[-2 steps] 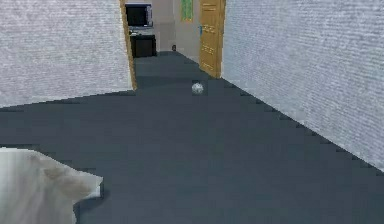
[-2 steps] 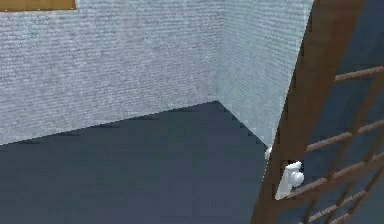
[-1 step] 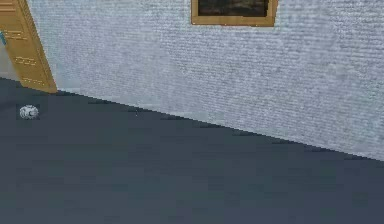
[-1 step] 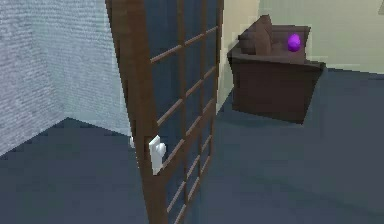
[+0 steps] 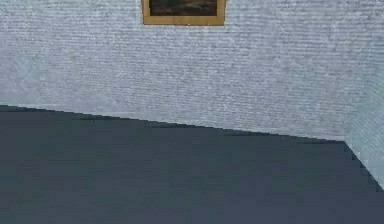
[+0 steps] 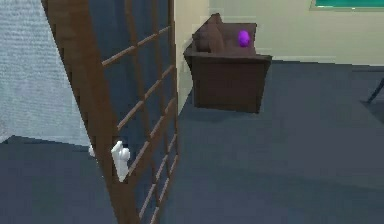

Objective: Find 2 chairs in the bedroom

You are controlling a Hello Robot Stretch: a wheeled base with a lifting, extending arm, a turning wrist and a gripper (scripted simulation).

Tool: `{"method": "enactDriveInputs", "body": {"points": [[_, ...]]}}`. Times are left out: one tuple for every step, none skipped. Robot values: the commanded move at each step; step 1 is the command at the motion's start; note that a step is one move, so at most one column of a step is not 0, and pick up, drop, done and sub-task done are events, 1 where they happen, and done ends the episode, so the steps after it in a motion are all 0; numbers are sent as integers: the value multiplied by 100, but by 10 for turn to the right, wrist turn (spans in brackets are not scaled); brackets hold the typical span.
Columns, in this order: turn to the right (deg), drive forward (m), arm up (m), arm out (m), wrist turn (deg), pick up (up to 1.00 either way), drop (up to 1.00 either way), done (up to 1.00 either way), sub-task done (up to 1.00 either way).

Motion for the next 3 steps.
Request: {"method": "enactDriveInputs", "body": {"points": [[0,10,0,0,0,0,0,0,0],[90,0,0,0,0,0,0,0,0],[0,10,0,0,0,0,0,0,0]]}}
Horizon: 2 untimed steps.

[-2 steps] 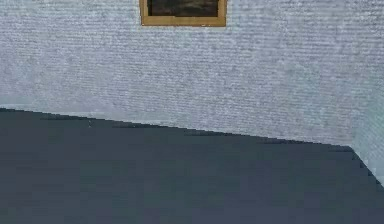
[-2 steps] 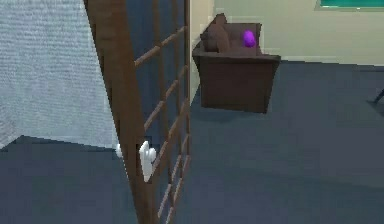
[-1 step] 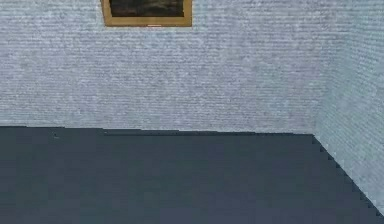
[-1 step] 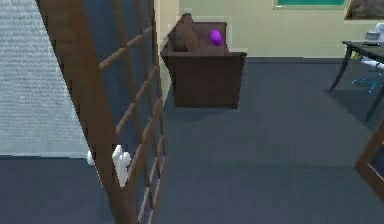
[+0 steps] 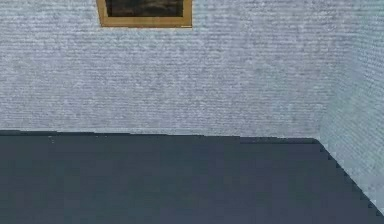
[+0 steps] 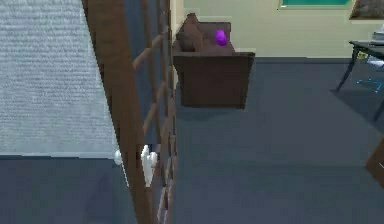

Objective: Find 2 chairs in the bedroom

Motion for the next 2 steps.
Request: {"method": "enactDriveInputs", "body": {"points": [[-450,0,0,0,0,0,0,0,0],[-270,0,0,0,0,0,0,0,0]]}}
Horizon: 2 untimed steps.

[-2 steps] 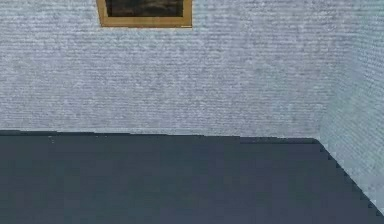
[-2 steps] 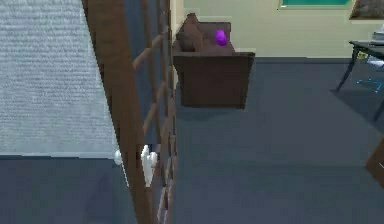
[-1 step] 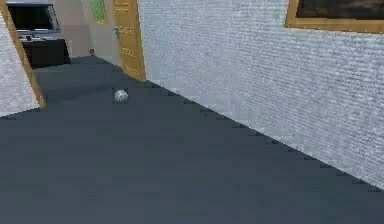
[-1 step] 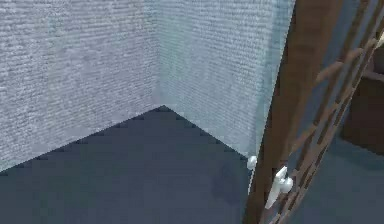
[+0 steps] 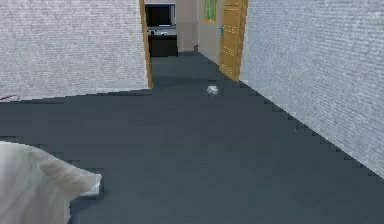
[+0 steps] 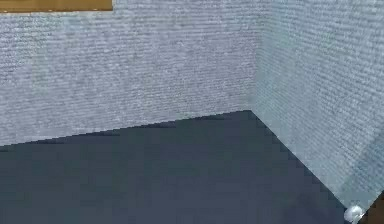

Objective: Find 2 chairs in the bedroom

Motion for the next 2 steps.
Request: {"method": "enactDriveInputs", "body": {"points": [[0,100,0,0,0,0,0,0,0],[0,100,0,0,0,0,0,0,0]]}}
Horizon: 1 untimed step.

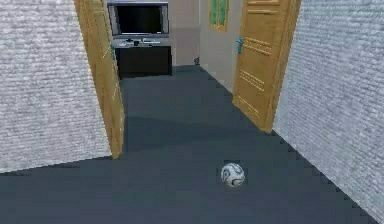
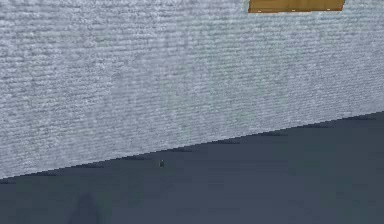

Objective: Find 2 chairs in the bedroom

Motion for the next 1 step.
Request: {"method": "enactDriveInputs", "body": {"points": [[-30,0,0,0,0,0,0,0,0]]}}
